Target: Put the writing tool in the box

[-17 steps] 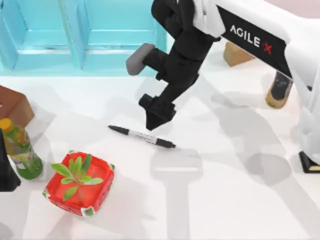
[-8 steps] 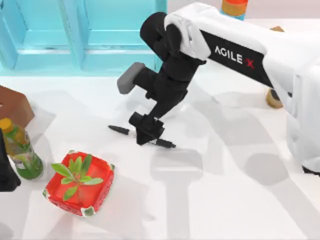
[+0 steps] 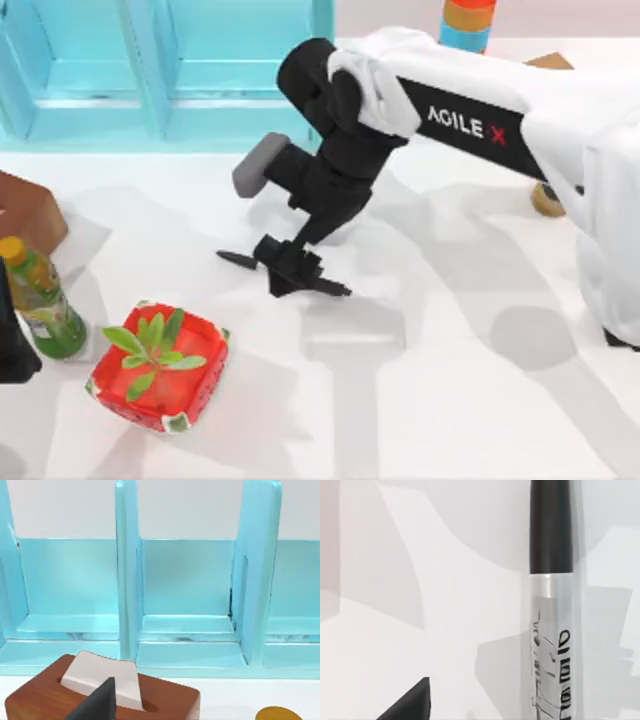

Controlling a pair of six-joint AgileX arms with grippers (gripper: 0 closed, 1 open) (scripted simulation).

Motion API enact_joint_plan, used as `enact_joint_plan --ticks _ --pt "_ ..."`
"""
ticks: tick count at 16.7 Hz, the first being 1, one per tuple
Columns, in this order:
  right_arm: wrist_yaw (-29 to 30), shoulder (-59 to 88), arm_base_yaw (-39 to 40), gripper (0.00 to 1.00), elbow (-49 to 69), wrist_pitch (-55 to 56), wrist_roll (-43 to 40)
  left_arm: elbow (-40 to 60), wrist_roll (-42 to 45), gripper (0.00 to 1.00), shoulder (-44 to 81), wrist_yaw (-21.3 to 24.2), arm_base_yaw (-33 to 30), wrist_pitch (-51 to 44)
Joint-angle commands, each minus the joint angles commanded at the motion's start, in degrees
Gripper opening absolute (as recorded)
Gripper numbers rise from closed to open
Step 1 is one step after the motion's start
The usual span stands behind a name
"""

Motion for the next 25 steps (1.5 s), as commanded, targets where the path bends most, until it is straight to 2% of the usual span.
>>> enact_joint_plan --ticks 1,14,25 --pt "0.0 0.0 0.0 1.0 0.0 0.0 0.0 0.0 0.0 1.0 0.0 0.0 0.0 0.0" --pt "0.0 0.0 0.0 0.02 0.0 0.0 0.0 0.0 0.0 1.0 0.0 0.0 0.0 0.0" --pt "1.49 -2.74 -1.22 0.0 1.97 -0.91 -0.8 0.0 0.0 1.0 0.0 0.0 0.0 0.0"
